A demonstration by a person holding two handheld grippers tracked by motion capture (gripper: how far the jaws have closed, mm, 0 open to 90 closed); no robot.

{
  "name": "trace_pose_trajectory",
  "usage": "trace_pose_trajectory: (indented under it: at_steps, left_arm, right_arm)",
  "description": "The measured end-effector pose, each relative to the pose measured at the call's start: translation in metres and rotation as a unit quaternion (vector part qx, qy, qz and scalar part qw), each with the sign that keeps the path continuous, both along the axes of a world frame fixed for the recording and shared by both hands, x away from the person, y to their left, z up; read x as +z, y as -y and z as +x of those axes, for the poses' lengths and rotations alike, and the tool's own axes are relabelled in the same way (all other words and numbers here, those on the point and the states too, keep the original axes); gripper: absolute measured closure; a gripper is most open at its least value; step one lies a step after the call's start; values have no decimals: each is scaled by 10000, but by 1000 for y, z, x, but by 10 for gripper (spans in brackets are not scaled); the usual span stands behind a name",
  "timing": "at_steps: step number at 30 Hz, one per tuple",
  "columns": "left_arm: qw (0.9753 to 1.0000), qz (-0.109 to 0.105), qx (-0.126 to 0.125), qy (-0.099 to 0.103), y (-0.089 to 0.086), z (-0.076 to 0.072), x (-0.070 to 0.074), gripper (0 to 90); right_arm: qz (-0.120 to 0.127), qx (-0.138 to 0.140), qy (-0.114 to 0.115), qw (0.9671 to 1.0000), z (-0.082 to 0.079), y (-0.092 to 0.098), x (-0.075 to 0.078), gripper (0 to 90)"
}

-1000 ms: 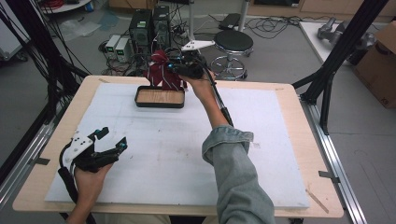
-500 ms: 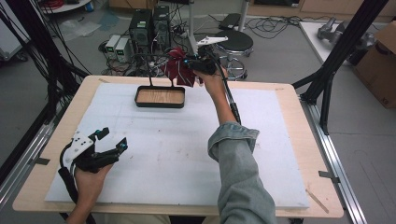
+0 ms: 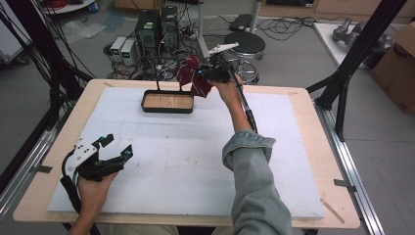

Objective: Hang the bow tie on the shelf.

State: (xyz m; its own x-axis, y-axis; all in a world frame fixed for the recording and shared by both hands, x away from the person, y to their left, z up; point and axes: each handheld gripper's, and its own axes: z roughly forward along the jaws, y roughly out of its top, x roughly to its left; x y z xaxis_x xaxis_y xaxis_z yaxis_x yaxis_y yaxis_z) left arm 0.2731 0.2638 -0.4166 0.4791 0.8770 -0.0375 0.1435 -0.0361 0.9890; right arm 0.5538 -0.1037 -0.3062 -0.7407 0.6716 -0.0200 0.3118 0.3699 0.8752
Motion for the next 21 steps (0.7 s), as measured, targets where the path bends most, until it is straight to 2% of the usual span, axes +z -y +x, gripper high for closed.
trace_pose_trajectory:
  at_steps: [9, 16, 21]
  left_arm:
    - [10000, 14, -5, 2, 2, 0, 0, 203]
    - [10000, 16, -4, 2, 1, 0, -1, 203]
    - [10000, 24, -22, 2, 2, 0, -1, 203]
  right_arm:
    - [-156, 32, -158, 9997, 1, -1, -22, 746]
    - [-141, 64, -199, 9997, 2, -11, -31, 745]
    - [-38, 20, -217, 9998, 3, -15, -34, 737]
